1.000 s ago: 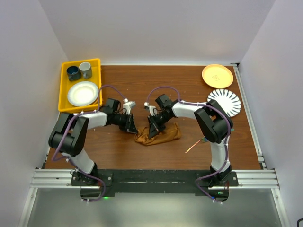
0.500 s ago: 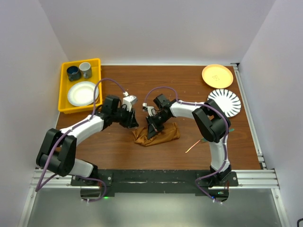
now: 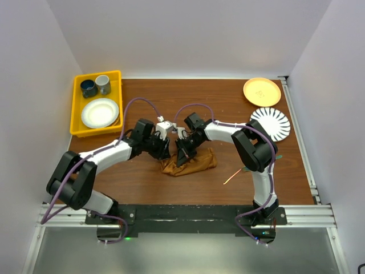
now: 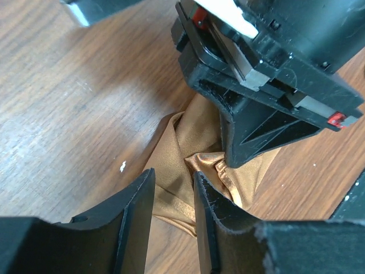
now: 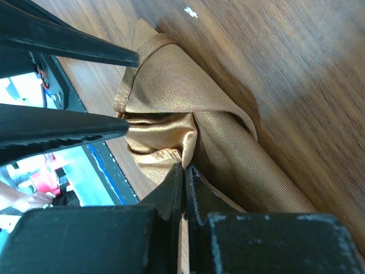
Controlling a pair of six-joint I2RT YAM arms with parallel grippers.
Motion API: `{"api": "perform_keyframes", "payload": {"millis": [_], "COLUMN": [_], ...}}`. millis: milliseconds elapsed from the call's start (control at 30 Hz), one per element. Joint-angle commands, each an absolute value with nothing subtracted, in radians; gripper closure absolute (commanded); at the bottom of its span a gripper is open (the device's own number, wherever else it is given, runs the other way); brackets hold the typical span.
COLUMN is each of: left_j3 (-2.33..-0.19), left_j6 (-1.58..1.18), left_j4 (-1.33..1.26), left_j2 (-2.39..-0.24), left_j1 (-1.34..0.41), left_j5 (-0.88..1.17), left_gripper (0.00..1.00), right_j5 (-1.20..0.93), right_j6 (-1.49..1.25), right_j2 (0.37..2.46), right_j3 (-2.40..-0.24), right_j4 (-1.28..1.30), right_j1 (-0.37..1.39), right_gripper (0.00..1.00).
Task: Fold the napkin into a case and place the utensils inside
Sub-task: Stuff the smaller-rectangle-folded napkin at the center of the board.
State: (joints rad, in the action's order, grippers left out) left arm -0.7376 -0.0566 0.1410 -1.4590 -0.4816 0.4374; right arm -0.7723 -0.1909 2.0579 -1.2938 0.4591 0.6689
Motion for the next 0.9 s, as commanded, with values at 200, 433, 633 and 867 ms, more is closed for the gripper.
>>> {"api": "perform_keyframes", "payload": {"millis": [200, 433, 633, 867], "left_j3": [-0.704, -0.721, -0.733, -0.724], "left_j6": [0.026, 0.048, 0.061, 0.075], "left_j4": [0.081, 0.095, 0.112, 0.109], "left_j2": [-1.460, -1.479, -1.496, -1.477], "left_j1": [-0.535, -0.557, -0.568, -0.568], "left_j5": [0.357, 0.322, 0.316, 0.313], "left_gripper": [0.61, 0.66, 0.78, 1.00], "right_j5": [-0.769, -0.788, -0.798, -0.790], "right_j6": [-0.213, -0.235, -0.236, -0.198], "right_j2": [2.069, 2.066, 2.063, 2.074], "right_j3": [-1.331, -1.333, -1.344, -1.399], "right_j4": [0.449, 0.433, 0.430, 0.466], "right_j1": [0.675, 0.675, 0.675, 0.675], "right_gripper": [1.00, 1.00, 1.00, 1.00]}}
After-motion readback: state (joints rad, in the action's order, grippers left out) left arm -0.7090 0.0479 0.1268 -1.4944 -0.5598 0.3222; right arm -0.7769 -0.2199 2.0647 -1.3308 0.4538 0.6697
